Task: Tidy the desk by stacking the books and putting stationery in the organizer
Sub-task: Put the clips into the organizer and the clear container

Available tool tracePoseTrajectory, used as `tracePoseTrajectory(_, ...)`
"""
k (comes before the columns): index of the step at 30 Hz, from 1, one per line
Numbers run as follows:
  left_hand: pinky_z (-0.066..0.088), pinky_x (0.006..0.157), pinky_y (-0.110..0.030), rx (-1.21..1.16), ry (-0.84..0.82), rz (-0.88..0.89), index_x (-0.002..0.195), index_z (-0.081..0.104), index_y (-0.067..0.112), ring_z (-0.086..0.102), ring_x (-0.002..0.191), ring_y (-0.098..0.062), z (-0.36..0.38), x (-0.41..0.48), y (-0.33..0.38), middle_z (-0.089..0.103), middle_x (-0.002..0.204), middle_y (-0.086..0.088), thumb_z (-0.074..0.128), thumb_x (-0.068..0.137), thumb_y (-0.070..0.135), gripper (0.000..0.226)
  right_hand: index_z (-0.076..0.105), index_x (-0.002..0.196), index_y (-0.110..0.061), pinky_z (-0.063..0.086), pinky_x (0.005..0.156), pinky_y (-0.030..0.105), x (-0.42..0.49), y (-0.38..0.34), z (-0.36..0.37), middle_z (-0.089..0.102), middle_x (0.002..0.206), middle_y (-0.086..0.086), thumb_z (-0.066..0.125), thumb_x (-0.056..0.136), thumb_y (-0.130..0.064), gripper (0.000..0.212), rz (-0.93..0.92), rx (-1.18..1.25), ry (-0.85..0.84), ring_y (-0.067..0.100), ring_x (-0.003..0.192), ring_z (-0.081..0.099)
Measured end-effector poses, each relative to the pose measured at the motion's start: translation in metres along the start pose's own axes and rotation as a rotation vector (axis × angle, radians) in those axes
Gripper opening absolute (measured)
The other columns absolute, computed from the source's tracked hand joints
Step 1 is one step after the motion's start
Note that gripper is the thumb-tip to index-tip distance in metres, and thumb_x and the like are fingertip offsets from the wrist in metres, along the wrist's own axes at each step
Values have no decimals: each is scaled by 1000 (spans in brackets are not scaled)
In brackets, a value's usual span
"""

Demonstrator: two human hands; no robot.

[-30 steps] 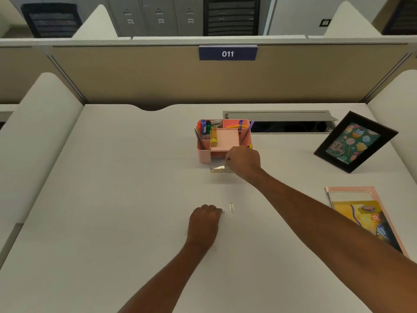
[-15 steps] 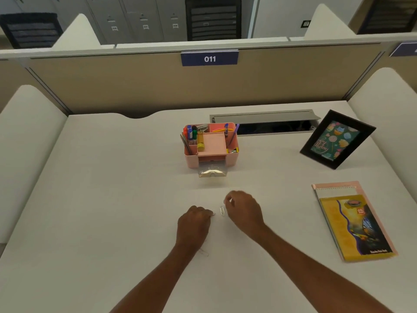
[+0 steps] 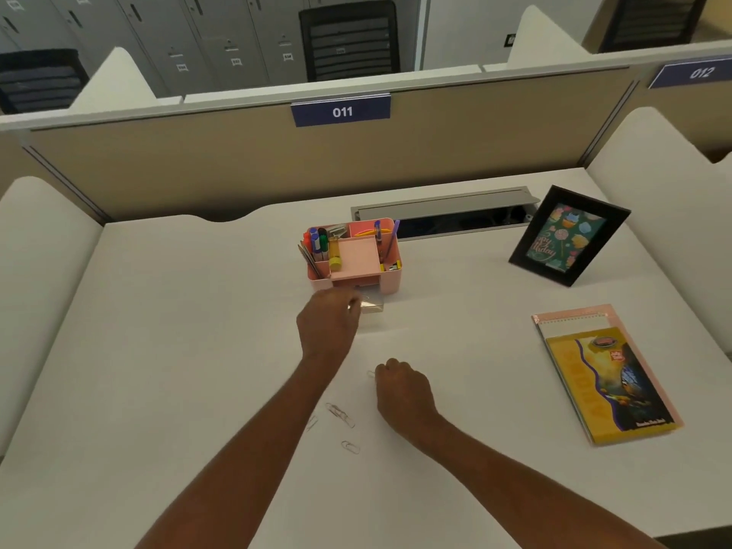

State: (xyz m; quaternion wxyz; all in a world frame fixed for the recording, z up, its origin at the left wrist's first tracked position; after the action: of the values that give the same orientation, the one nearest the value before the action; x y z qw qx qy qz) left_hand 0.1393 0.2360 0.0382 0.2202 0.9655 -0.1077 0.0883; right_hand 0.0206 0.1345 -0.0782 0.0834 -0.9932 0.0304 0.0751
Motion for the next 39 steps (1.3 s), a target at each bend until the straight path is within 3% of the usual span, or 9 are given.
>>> tracePoseTrajectory(4,43,64,-23,127,-111,-18,101,81,27,63,77,-12,21,30,2,76,89,7,64,101,30,17,61,59,-19,24,40,25,0,-7,5,51,56,0,88,42,-2,37,-67,-71,-39,18,45,51)
tracePoseTrajectory(10,54,67,-27,209,-220,-5,99,82,23,64,74,-15,50,45,4,74,83,3,66,99,25,16,60,59,-21,20,43,25,2,-1,9,52,57,-2,86,36,-1,40,-66,-80,-68,16,46,52)
tracePoseTrajectory(21,60,75,-33,253,-269,-13,105,82,20,68,79,-18,66,53,0,78,93,0,69,99,23,15,58,61,-22,17,44,27,1,4,12,51,58,-4,83,38,-3,39,-68,-104,-91,14,47,49)
tracePoseTrajectory(30,59,74,-31,179,-232,-13,103,82,20,65,78,-16,59,46,-2,75,89,0,65,101,23,17,58,63,-21,26,39,24,1,8,-3,51,59,-2,81,60,-8,26,-84,-39,81,17,46,50)
tracePoseTrajectory(34,59,71,-31,68,-164,-20,103,82,24,65,80,-15,47,31,-2,77,92,4,67,100,26,15,54,63,-20,23,41,23,3,15,-4,50,60,-2,81,70,-11,29,-47,44,78,18,46,50)
tracePoseTrajectory(39,55,70,-29,-15,-80,-11,111,81,27,67,90,-17,28,3,-6,79,104,4,71,97,24,18,61,78,-12,38,51,33,10,23,-18,57,75,4,54,97,-20,22,-21,192,108,25,64,58)
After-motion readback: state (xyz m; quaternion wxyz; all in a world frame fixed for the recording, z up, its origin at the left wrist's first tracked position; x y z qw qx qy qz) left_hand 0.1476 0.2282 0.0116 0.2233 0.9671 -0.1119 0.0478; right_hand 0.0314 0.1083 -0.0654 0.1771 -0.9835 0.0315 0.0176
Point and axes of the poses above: each hand's wrist, its own x-axis towards the middle knuckle, its own z-axis out of the palm, y = z × x, the point moved 9 cm from there along x, towards the middle knuckle
